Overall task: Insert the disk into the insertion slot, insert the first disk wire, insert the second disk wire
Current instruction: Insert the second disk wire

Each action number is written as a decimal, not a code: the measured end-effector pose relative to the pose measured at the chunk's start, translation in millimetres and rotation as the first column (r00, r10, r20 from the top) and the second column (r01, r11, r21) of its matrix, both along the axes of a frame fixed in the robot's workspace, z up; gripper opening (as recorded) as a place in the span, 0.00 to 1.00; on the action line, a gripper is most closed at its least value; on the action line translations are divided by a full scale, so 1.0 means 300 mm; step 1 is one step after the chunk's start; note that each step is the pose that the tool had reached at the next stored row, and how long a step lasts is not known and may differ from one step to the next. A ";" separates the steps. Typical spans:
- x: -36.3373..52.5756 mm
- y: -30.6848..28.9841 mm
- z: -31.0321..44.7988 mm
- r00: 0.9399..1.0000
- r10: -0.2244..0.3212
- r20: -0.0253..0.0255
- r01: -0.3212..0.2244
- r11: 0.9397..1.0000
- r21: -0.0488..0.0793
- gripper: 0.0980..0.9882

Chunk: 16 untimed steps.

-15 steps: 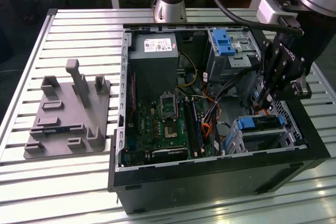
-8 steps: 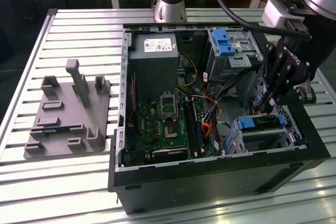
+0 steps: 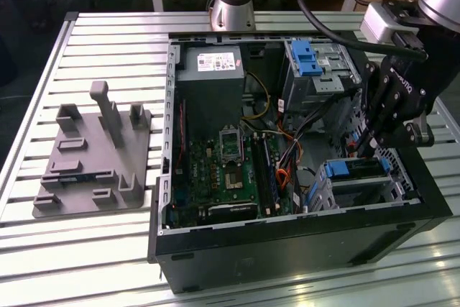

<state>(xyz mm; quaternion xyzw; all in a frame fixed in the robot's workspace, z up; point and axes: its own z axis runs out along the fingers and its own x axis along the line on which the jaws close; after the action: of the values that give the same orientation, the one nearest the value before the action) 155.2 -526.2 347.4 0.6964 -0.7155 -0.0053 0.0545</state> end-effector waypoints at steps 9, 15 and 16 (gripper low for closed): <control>0.001 -0.005 -0.005 1.000 0.000 0.000 0.000 1.000 0.000 0.05; 0.004 -0.006 -0.010 1.000 0.000 0.000 0.000 1.000 0.000 0.05; 0.004 -0.006 -0.010 1.000 0.000 0.000 0.000 1.000 0.000 0.05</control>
<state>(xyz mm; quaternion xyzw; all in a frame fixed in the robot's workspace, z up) 156.5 -528.1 344.3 0.6964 -0.7156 -0.0053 0.0545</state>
